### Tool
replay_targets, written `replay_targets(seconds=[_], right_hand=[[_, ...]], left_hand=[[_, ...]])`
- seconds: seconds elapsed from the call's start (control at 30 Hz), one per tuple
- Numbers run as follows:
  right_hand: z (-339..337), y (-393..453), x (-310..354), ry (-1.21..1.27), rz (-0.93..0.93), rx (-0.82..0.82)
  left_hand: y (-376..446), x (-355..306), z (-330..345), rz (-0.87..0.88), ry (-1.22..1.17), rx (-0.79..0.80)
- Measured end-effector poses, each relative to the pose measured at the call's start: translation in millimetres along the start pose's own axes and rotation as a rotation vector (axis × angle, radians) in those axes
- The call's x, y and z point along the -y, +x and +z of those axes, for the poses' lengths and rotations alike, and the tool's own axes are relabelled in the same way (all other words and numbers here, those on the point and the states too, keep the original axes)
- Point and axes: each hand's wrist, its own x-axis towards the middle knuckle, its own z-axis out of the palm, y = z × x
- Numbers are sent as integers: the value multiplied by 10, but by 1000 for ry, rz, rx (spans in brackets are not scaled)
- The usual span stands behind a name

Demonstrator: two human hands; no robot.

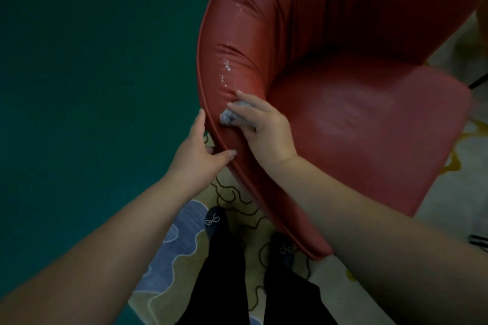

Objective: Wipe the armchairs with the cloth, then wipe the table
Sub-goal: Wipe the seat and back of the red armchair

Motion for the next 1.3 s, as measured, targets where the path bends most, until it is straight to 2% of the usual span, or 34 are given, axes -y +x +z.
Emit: replay_targets(seconds=[0.2,0.37,0.47,0.67,0.87,1.1,1.3], right_hand=[[-23,-349,53,0,99,-23],[157,45,131,-74,271,-222],[225,202,131,-137,270,-229],[214,-153,143,-141,250,-215],[367,642,173,-145,253,-245],[291,105,190,-159,255,-224],[416,814,189,-179,221,-276]], left_hand=[[249,-48,-227,30,17,31],[495,-83,-401,51,48,77],[608,-71,-475,90,60,114],[841,-115,-580,126,44,202],[1052,-123,-639,141,77,184],[1175,-216,-710,134,66,261],[1203,-213,-720,133,-25,273]])
